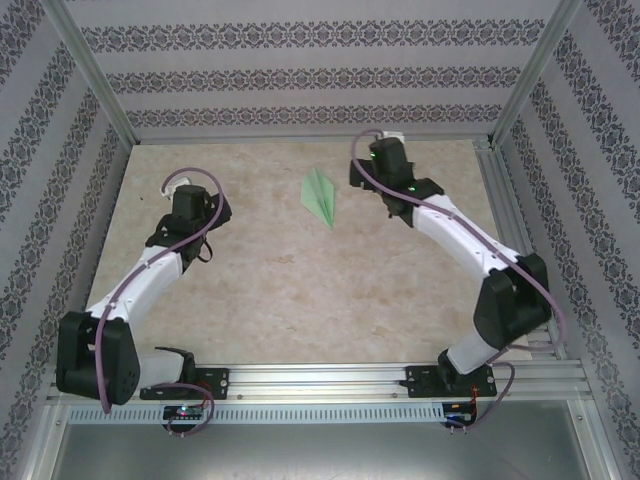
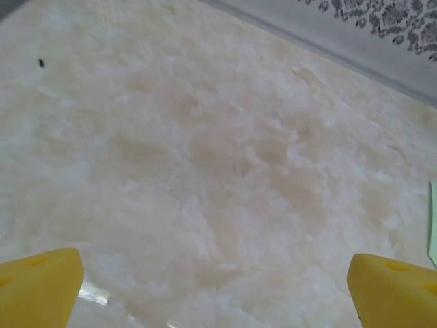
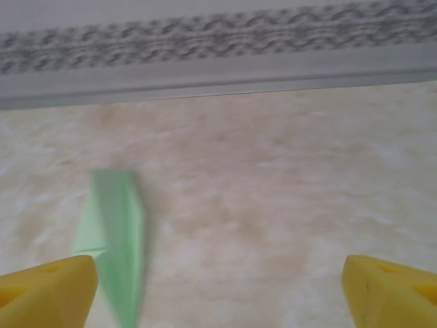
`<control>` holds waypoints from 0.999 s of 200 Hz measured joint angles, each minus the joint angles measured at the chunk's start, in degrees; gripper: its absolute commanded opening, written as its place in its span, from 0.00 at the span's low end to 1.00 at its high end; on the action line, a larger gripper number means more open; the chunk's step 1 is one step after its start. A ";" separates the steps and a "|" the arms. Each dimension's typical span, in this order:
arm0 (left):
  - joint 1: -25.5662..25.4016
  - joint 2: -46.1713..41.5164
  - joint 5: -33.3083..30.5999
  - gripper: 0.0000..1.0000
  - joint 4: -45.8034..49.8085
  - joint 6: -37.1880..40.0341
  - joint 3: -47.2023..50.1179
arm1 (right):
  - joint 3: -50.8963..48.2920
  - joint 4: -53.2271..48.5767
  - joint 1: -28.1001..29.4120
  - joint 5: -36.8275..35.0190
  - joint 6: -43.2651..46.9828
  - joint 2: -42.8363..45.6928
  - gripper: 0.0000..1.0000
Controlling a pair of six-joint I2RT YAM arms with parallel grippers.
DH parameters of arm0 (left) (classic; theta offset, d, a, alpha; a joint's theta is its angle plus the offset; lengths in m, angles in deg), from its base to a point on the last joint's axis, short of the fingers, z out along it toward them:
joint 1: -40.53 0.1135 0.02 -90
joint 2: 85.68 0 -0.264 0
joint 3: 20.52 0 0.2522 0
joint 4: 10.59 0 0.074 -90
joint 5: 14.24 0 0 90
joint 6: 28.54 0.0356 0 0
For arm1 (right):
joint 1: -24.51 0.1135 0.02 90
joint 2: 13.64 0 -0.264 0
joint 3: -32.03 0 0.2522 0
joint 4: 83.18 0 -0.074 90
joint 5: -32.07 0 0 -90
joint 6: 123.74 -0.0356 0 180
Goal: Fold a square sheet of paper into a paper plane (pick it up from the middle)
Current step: Move the paper plane to the top-center of the table, then reset both arms
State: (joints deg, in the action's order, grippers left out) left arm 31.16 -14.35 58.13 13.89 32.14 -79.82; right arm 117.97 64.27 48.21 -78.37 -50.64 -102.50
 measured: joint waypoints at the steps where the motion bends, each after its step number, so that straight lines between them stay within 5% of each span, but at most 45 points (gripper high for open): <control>1: 0.02 -0.13 -0.07 1.00 -0.17 0.13 0.17 | -0.33 0.11 -0.15 -0.15 -0.04 0.22 0.98; 93: 3.04 -1.81 0.26 1.00 -22.08 19.63 17.59 | -43.25 28.24 -17.49 -12.94 6.51 21.75 0.98; 200: 7.63 9.44 16.85 1.00 -51.41 28.13 24.55 | -50.60 65.18 -21.62 1.70 14.99 5.40 0.98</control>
State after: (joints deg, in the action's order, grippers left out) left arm 38.79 -4.90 74.98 -37.51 60.27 -55.28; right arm 67.37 129.45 26.60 -76.67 -35.65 -97.10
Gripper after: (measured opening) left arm 0.998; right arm 0.979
